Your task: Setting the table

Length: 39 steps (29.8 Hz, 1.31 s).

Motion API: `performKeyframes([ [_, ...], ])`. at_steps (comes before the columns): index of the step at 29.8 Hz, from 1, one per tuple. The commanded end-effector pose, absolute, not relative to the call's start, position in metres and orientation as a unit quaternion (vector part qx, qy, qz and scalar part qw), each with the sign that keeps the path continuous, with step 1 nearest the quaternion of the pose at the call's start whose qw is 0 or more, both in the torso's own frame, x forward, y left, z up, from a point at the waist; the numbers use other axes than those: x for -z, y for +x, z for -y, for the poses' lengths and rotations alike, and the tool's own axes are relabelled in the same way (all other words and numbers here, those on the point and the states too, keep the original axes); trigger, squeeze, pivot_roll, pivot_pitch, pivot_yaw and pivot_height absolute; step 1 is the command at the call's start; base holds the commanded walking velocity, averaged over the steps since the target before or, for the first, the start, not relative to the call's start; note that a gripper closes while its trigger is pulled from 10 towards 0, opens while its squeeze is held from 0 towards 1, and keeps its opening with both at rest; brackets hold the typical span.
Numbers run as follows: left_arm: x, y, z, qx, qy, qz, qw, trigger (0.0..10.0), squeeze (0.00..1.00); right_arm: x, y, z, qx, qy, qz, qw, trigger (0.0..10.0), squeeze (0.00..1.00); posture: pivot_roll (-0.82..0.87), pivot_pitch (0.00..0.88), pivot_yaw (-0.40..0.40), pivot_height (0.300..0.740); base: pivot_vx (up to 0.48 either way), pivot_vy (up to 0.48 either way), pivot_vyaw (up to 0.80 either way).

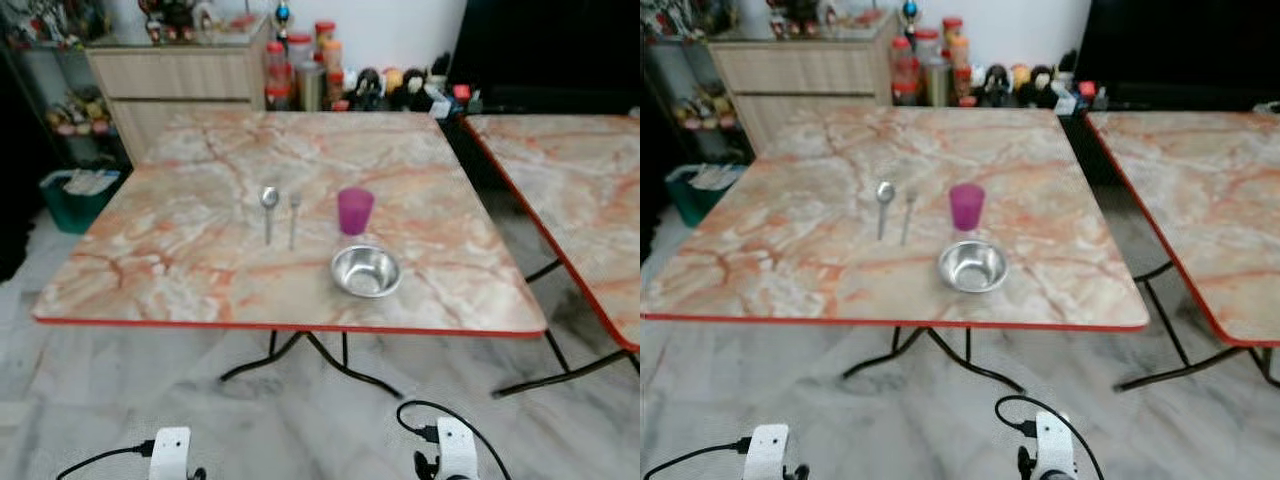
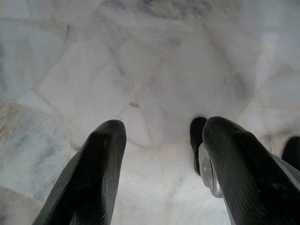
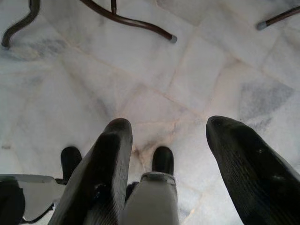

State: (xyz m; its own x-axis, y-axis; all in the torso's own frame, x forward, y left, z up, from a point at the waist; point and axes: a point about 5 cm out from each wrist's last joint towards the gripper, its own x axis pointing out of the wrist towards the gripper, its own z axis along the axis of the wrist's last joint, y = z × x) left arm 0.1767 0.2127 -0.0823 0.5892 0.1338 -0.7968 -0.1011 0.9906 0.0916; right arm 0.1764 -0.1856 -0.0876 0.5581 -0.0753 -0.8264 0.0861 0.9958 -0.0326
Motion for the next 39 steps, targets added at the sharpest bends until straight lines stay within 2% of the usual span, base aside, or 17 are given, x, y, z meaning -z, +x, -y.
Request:
performKeyframes([
  [1,0.0826,0.1774,-0.2093,-0.062,0.015,-0.448,0.892,10.0,0.00,0.0866,0.1777,0.1896,0.051,0.007,-0.467,0.883,10.0,0.00,0.02,0.000,0.015,0.740,0.000,0.000,0.00],
  [11,0.0838,0.1765,-0.2047,-0.039,0.026,-0.452,0.891,10.0,0.00,0.0866,0.1787,0.1867,0.041,0.002,-0.469,0.882,10.0,0.00,0.02,0.000,0.014,0.740,0.000,0.000,0.00],
  [30,0.0844,0.1749,-0.2057,-0.044,0.028,-0.455,0.889,10.0,0.00,0.0877,0.1765,0.1865,0.041,0.004,-0.472,0.880,10.0,0.00,0.03,0.000,0.005,0.740,0.000,-0.284,0.00],
  [39,0.0844,0.1743,-0.2066,-0.053,0.022,-0.452,0.890,10.0,0.00,0.0874,0.1771,0.1862,0.038,0.003,-0.472,0.881,10.0,0.00,0.04,0.000,-0.003,0.740,0.000,0.000,0.00],
])
